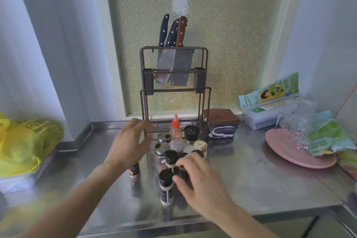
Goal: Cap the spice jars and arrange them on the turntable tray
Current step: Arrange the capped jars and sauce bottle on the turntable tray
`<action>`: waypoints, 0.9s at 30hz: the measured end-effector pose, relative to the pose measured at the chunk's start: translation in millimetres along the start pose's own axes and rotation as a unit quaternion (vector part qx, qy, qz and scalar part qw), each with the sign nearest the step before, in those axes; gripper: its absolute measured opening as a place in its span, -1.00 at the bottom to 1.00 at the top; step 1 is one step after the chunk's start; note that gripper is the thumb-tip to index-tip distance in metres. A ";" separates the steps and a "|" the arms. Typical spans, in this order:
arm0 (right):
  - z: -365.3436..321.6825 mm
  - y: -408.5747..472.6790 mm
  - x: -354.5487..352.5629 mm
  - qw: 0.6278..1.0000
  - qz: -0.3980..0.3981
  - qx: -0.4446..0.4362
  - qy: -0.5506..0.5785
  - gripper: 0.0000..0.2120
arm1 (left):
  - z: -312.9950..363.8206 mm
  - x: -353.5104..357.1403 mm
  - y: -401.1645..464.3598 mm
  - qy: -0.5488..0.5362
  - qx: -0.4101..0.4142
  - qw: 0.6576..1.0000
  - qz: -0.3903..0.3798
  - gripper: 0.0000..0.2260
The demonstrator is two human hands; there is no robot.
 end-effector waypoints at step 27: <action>29.1 74.6 -72.9 0.993 0.062 0.099 0.025 -0.68 | 22.5 -41.9 28.8 -0.060 -0.032 0.997 -0.030 -0.71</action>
Point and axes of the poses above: each hand's wrist, its own y-axis towards the middle knuckle, its own x-axis out of the palm, z = x × y, the point moved 7 cm from there along y, towards the middle knuckle, and after that the axes turned 13 degrees about -x, right-handed, at the moved point
